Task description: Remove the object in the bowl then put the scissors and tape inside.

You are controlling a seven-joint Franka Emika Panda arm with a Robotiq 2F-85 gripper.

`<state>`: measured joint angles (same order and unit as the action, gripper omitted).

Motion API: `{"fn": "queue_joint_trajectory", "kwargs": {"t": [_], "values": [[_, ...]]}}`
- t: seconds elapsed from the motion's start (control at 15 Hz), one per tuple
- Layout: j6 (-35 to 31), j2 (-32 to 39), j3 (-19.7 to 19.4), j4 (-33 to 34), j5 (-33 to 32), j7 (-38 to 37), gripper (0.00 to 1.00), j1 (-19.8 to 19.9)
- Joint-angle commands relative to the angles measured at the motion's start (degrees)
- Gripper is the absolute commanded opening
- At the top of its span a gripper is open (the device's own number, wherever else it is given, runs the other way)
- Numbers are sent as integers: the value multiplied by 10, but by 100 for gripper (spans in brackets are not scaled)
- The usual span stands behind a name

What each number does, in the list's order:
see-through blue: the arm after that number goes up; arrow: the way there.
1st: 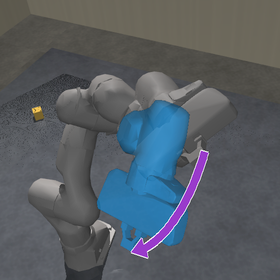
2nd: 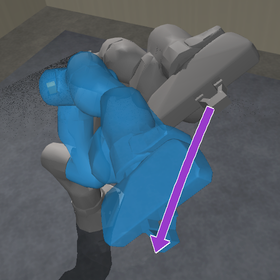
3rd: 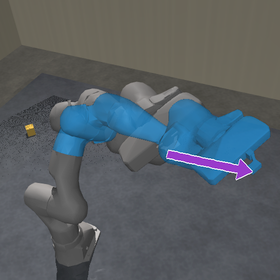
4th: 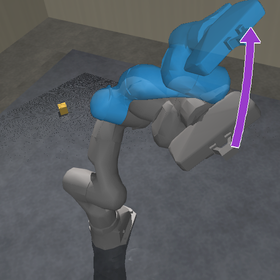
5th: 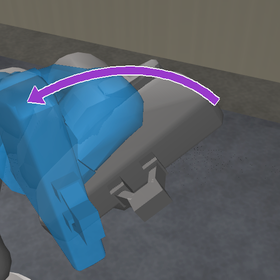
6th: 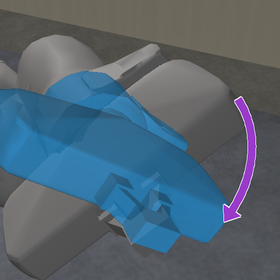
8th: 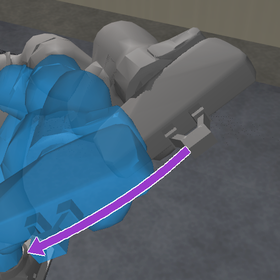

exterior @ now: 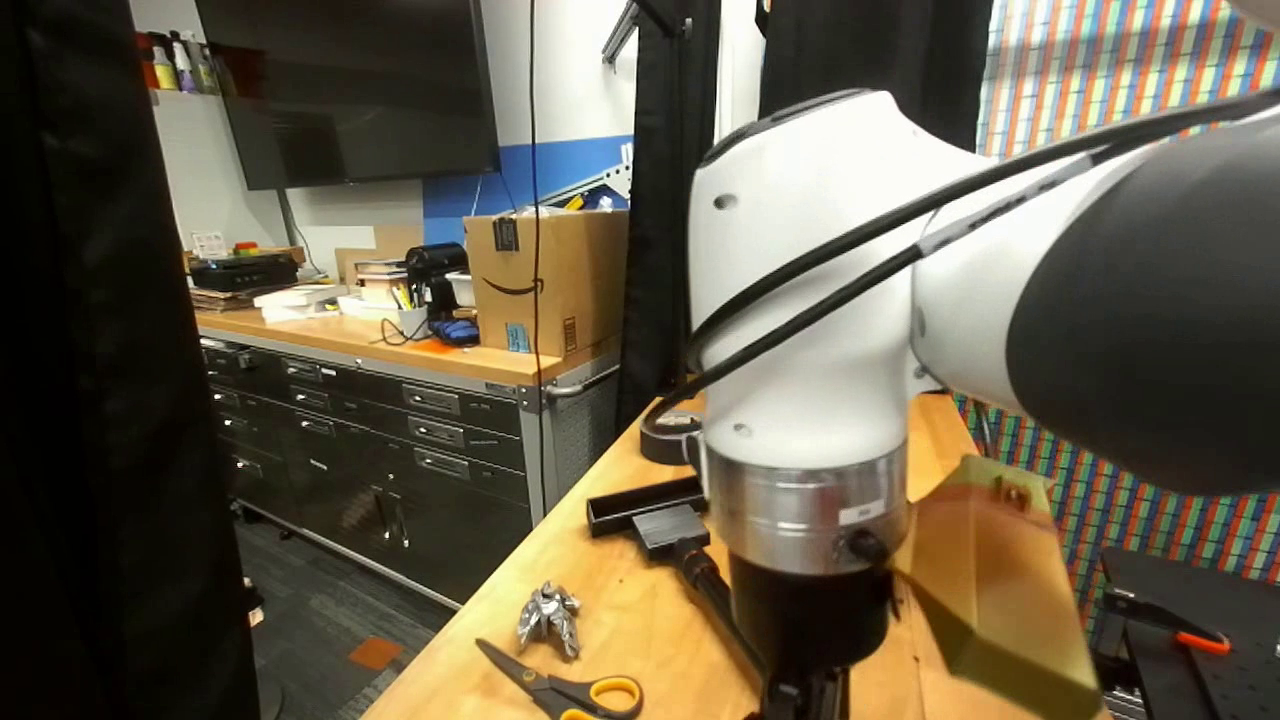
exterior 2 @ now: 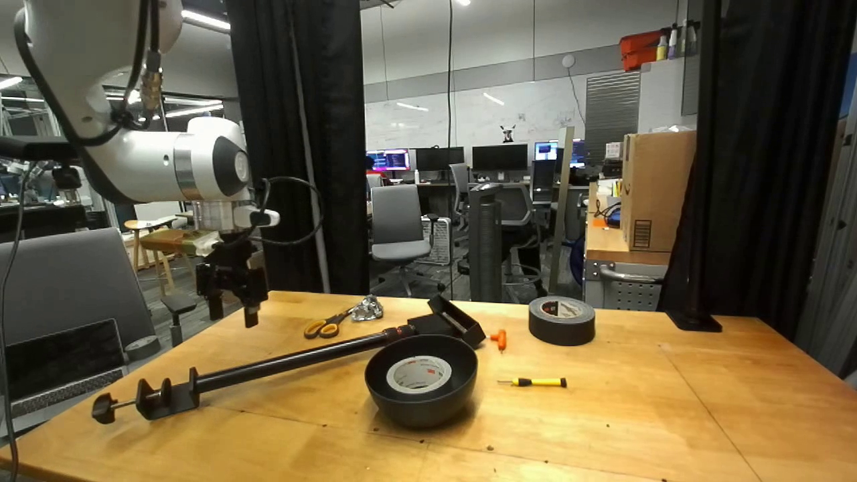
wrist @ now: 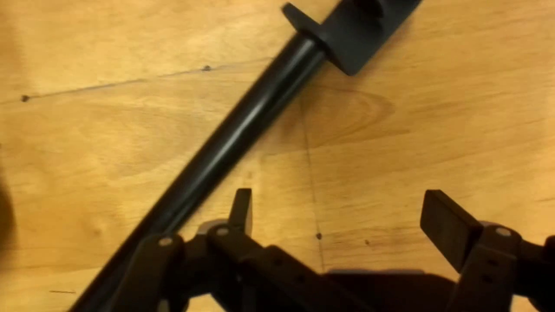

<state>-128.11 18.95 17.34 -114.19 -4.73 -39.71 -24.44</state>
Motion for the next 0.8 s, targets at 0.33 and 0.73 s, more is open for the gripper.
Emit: {"fn": "queue_joint_trajectory", "kwargs": {"t": [0.33,0.73], "values": [[28,115,-70,200,-50,-25,100,-49],[27,145,-88,224,-53,-2,100,-51]]}}
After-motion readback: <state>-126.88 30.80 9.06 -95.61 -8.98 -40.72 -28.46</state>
